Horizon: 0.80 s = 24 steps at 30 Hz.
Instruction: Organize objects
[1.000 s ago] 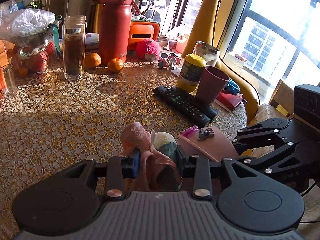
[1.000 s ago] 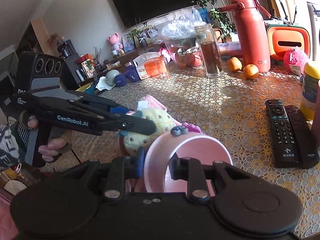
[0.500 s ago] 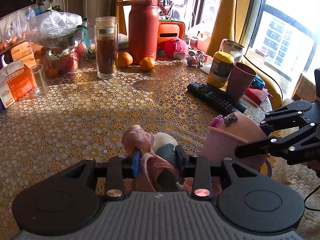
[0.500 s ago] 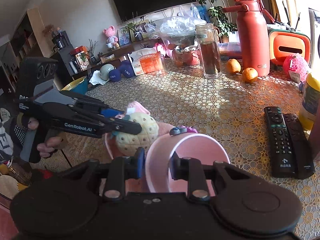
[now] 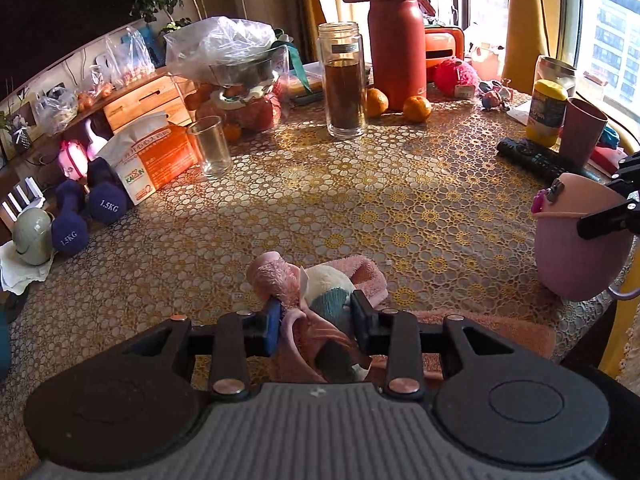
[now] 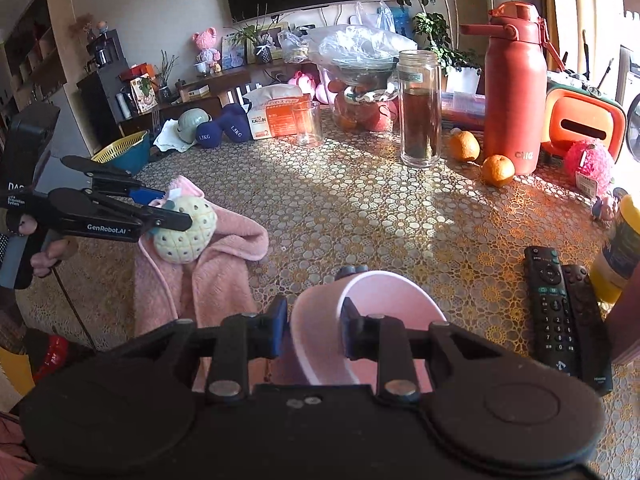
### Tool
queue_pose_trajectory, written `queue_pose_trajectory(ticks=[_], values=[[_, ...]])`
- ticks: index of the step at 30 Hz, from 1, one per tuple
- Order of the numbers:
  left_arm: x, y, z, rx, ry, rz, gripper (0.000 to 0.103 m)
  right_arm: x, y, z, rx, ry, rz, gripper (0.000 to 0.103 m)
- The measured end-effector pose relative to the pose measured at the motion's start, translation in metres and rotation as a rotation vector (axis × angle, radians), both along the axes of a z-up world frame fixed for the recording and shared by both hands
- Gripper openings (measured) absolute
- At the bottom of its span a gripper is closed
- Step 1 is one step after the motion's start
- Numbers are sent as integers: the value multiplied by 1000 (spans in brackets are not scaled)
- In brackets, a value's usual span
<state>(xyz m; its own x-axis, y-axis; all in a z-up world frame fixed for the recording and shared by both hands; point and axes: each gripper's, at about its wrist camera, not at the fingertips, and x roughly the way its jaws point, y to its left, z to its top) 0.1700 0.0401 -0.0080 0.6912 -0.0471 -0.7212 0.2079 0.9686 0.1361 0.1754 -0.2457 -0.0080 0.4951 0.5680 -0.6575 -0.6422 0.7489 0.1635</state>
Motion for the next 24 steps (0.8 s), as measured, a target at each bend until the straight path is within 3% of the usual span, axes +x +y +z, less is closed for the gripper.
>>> queue_pose_trajectory(ticks=[7,16,24], values=[[6,8,-10,16,27,11,35,1,27,4,-53,-23,48,26],[2,26,-18,-105,32,80,39,-3,32,2,-42,11,49,36],[-17,29,-9,-149,-6,76,56,-11,29,2,-28,21,32,46]])
